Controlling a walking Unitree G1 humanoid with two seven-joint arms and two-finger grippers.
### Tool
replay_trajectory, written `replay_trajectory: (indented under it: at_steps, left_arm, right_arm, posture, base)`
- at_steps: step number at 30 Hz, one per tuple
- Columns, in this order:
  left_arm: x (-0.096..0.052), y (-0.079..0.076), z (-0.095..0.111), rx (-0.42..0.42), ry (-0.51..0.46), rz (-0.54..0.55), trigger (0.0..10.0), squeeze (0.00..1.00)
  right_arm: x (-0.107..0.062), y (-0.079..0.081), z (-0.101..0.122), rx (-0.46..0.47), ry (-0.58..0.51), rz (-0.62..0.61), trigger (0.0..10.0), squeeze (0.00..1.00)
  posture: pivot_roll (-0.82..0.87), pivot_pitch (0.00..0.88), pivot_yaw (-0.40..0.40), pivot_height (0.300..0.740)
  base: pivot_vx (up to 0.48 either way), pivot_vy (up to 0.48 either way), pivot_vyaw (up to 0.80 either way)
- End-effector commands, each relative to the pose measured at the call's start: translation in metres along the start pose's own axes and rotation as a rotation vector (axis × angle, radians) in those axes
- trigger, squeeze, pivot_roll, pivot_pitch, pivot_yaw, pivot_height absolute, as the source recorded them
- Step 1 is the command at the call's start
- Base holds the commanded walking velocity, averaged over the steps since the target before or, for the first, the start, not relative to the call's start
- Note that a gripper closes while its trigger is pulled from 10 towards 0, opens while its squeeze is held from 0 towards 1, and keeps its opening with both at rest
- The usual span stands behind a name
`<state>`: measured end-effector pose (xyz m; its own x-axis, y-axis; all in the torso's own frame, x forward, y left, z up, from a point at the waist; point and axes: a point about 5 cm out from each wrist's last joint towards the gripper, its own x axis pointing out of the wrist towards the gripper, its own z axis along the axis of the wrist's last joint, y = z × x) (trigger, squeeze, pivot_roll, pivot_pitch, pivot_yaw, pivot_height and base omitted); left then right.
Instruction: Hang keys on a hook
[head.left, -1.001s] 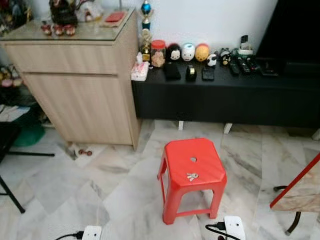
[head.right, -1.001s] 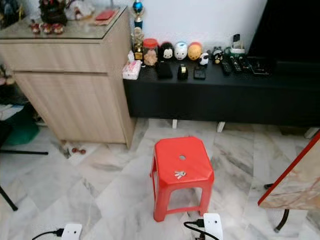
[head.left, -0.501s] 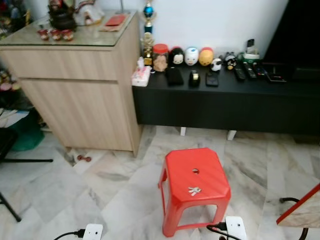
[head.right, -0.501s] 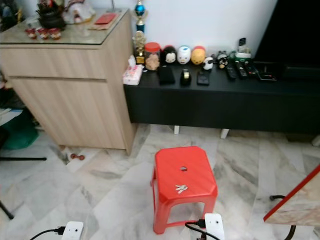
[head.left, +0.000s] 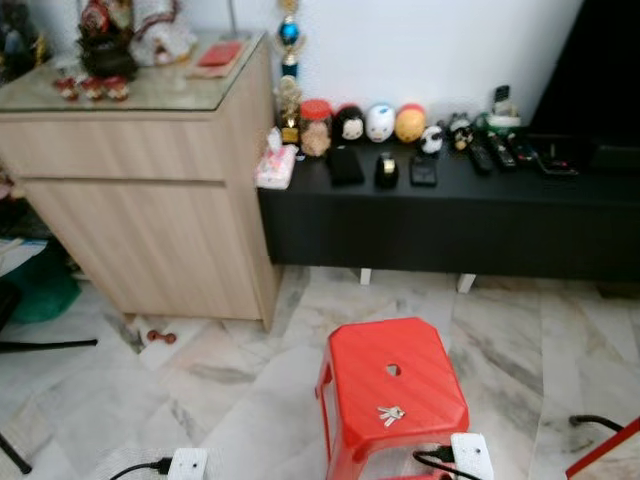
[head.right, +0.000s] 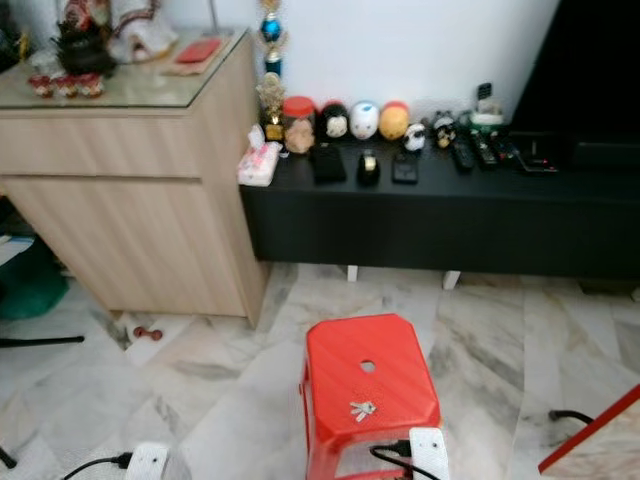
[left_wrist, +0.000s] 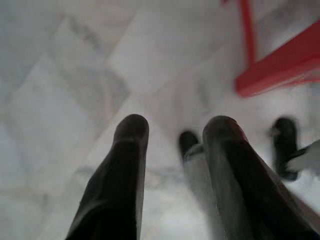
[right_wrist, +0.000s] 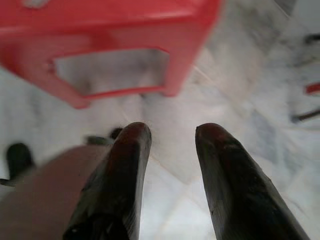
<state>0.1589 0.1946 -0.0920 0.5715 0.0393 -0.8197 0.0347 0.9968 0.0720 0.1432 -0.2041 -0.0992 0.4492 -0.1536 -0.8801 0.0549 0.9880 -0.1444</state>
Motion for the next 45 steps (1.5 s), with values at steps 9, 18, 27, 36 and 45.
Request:
replay_trajectory:
  at_steps: [9, 18, 27, 36, 45]
  left_arm:
    - [-0.003, 0.012, -0.010, 0.031, 0.042, 0.025, 10.0, 0.00]
    - [-0.003, 0.011, -0.011, 0.038, 0.046, 0.021, 10.0, 0.00]
    - [-0.003, 0.010, -0.011, 0.061, 0.044, 0.020, 10.0, 0.00]
    - [-0.003, 0.010, -0.012, 0.048, 0.046, 0.023, 10.0, 0.00]
    - [-0.004, 0.011, -0.013, 0.048, 0.045, 0.029, 10.0, 0.00]
  right_arm:
    - [0.001, 0.010, 0.012, 0.009, -0.044, 0.023, 10.0, 0.00]
    - [0.001, 0.011, 0.014, 0.019, -0.052, 0.028, 10.0, 0.00]
    - [0.001, 0.011, 0.014, 0.027, -0.056, 0.033, 10.0, 0.00]
    - [0.001, 0.012, 0.015, 0.026, -0.063, 0.046, 10.0, 0.00]
    - [0.000, 0.014, 0.050, 0.076, -0.242, 0.078, 10.0, 0.00]
  posture:
    - [-0.07, 0.005, -0.001, 0.740]
    - [-0.07, 0.006, -0.001, 0.740]
    - [-0.07, 0.006, -0.001, 0.740]
    - [-0.07, 0.008, -0.002, 0.740]
    - [-0.07, 0.008, -0.003, 0.740]
  base:
    - [0.057, 0.000, 0.21]
    - [0.000, 0.000, 0.00]
    - [0.000, -0.100, 0.00]
    - [0.000, -0.135, 0.00]
    - [0.000, 0.000, 0.00]
